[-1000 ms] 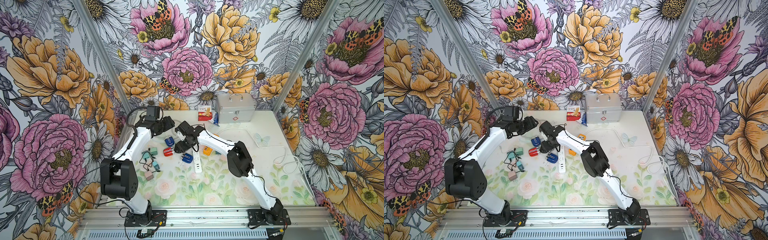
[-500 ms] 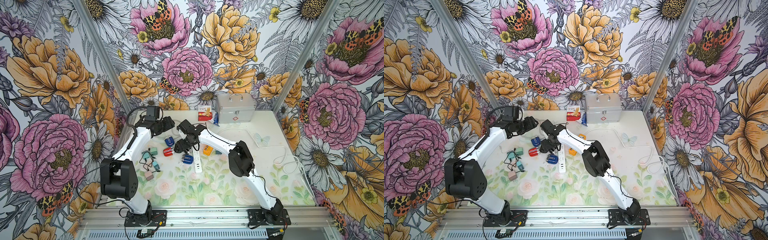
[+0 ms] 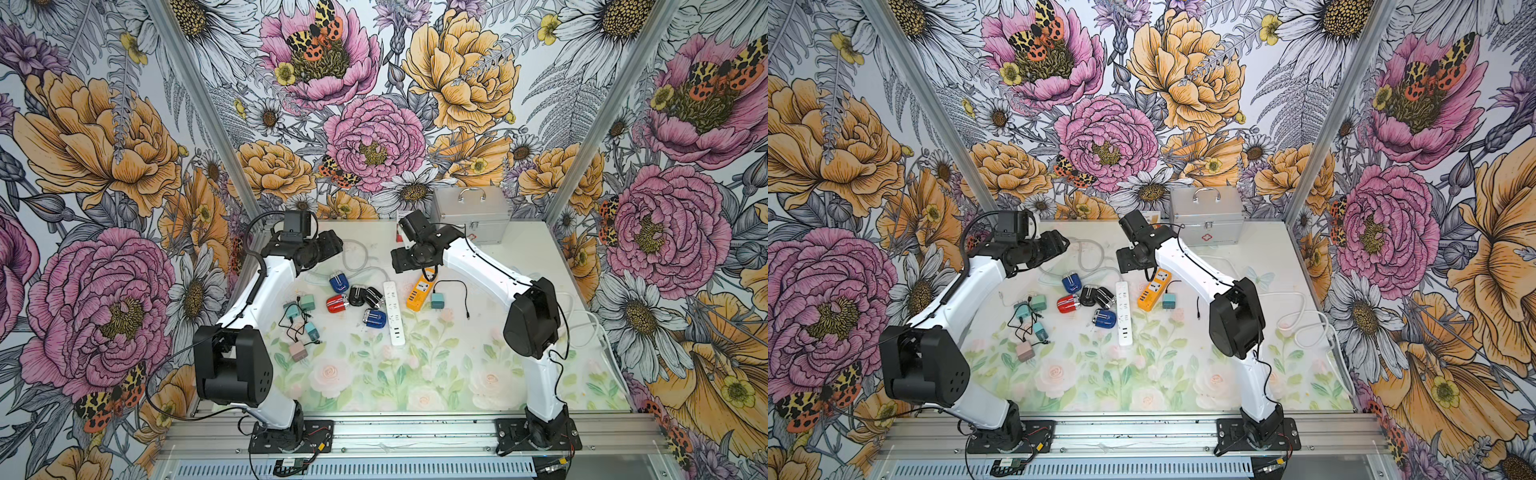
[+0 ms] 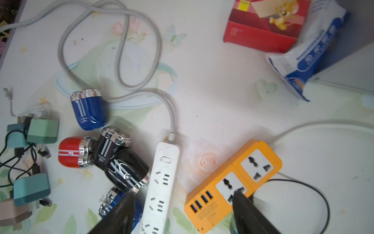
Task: Unplug the electric shaver
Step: Place the electric shaver at the center of the board, then pick up the plug from the center of the board.
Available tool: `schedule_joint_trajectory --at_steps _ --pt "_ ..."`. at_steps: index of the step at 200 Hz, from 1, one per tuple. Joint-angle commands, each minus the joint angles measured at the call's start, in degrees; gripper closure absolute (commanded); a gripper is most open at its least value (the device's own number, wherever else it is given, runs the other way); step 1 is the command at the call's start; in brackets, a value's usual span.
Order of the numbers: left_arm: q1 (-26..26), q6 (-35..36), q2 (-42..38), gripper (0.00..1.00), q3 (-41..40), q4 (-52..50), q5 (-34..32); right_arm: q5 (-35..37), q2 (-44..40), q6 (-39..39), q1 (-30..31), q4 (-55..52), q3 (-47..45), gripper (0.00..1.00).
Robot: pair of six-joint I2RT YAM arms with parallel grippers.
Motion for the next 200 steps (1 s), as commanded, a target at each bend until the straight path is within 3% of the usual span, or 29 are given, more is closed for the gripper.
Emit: schedule_joint_trajectory --at_steps 1,71,200 --pt "1.1 1.3 -1.4 0.28 -0.8 0.2 1.2 2.7 -1.6 4.2 -1.8 -2.4 -5.1 0.23" --pt "3.0 2.3 3.4 0.28 1.6 -0.2 6.1 3.5 -2.1 9.3 -4.0 -2.8 -13.4 0.23" --pt "3.5 3.3 4.7 0.28 3.4 -2.2 4.8 1.5 -3.0 9.1 -5.5 -2.0 -20.7 0.34"
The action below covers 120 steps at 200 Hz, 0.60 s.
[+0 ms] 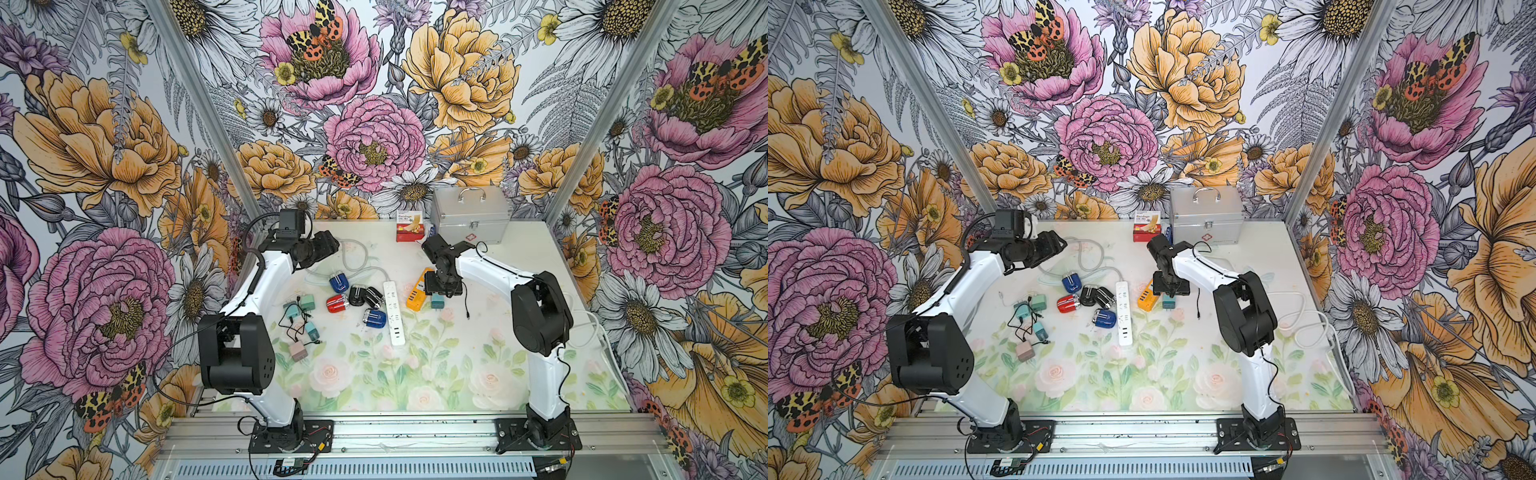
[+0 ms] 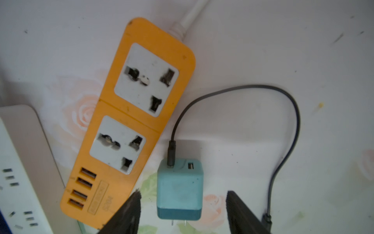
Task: Unplug the electric shaver
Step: Pick up the plug from the center of the board.
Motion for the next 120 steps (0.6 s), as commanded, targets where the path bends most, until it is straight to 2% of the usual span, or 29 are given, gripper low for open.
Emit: schedule_joint_trajectory --at_steps 1,54,95,120 --pt "0.8 1.5 0.6 0.28 1.4 -0.7 0.8 -0.6 -2.1 -0.4 -0.3 0.3 -2.6 0.34" --pt "0.7 1.2 1.0 0.28 2.2 -0.7 1.0 -2.2 1.1 -2.3 -0.3 1.1 0.4 0.39" --pt "0.7 1.1 0.7 0.28 1.9 -0.7 0.9 -4.1 2.2 -3.7 -0.2 1.5 -0.7 0.48" --pt "0.7 1.2 0.8 0.28 2.2 -0.7 1.0 -4.1 3.0 -4.3 -0.2 1.7 -0.3 0.50"
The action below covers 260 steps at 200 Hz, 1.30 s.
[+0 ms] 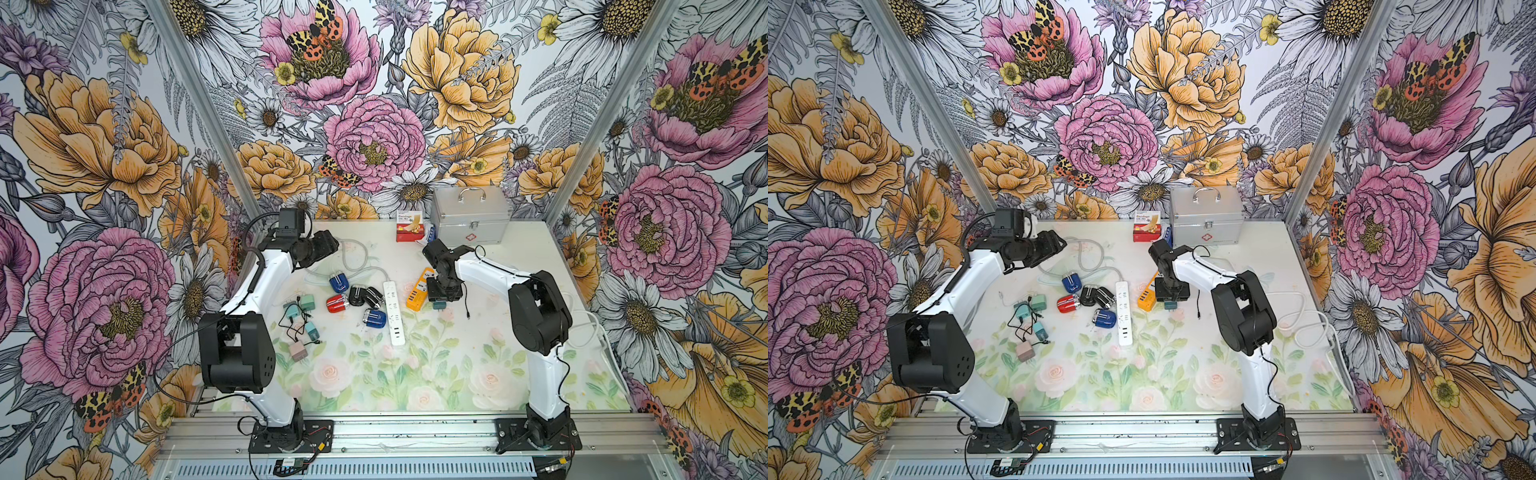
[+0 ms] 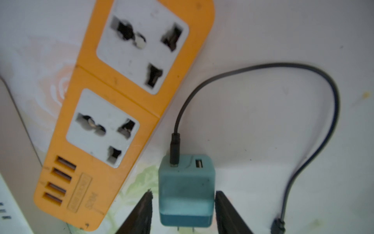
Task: Unplug the electric shaver
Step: Pick up the plug from the center of the board, then place the plug at the center of the board.
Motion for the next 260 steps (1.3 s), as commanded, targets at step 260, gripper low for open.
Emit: schedule_joint_trajectory --at_steps 260 --pt "7.4 -4.2 -0.5 0.28 2.6 0.0 -1.0 -6.1 3.8 -23.7 26.9 0.6 32.5 0.73"
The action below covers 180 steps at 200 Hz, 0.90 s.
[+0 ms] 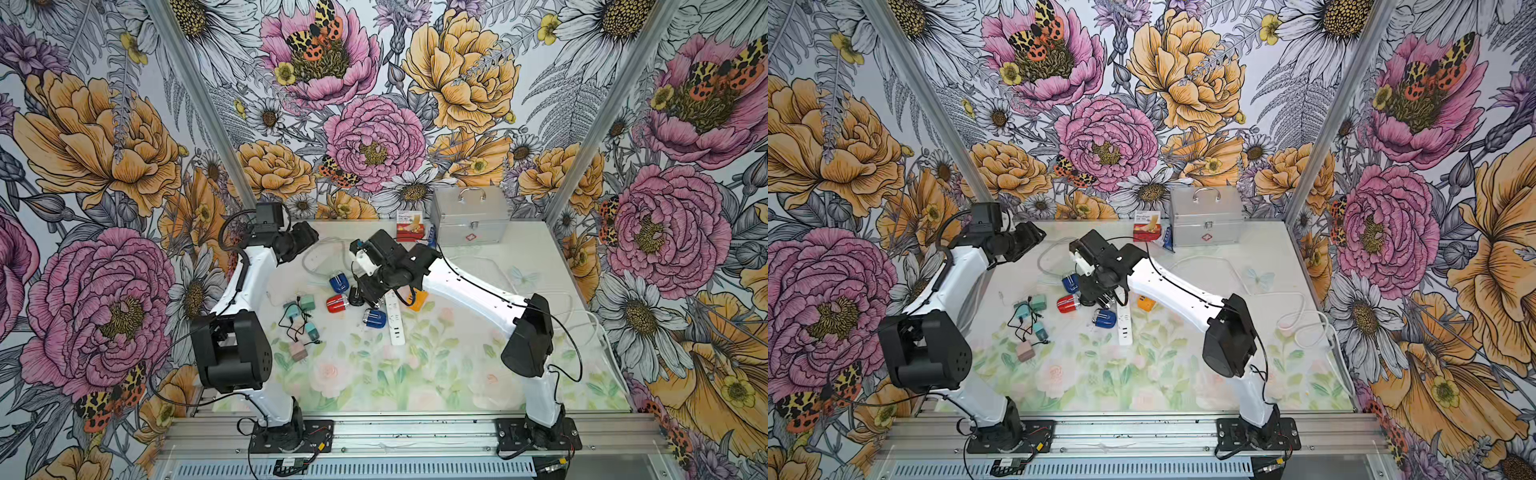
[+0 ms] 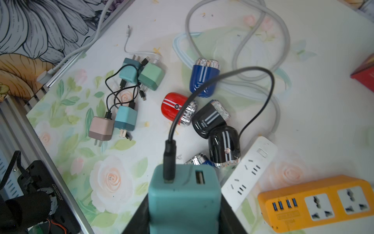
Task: Unplug the electric shaver
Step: Place the plug at the center of the board.
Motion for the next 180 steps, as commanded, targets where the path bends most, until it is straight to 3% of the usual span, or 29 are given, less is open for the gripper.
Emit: schedule_joint_trajectory --at_steps 1,50,132,153,180 --pt "0.7 -1.0 -1.2 0.28 -0.8 0.0 -0.7 -1.1 3.7 -5.4 3.1 0.7 5.2 0.73" --pt "2.2 -2.5 -2.4 0.28 -1.0 0.0 -0.2 -2.8 12.6 -11.1 8.5 0.7 11.9 0.72" --pt "2.3 -2.3 -4.9 0.28 -3.5 0.2 0.3 -3.0 21.0 -16.3 13.0 0.7 13.0 0.67" --pt "2.0 -1.9 -5.3 0.28 -4.1 0.1 0.2 -2.1 21.1 -16.4 12.9 0.7 12.1 0.60" --pt "1.1 -1.3 -5.6 0.28 -4.8 0.1 -0.5 -0.4 20.8 -16.3 12.9 0.8 11.4 0.42"
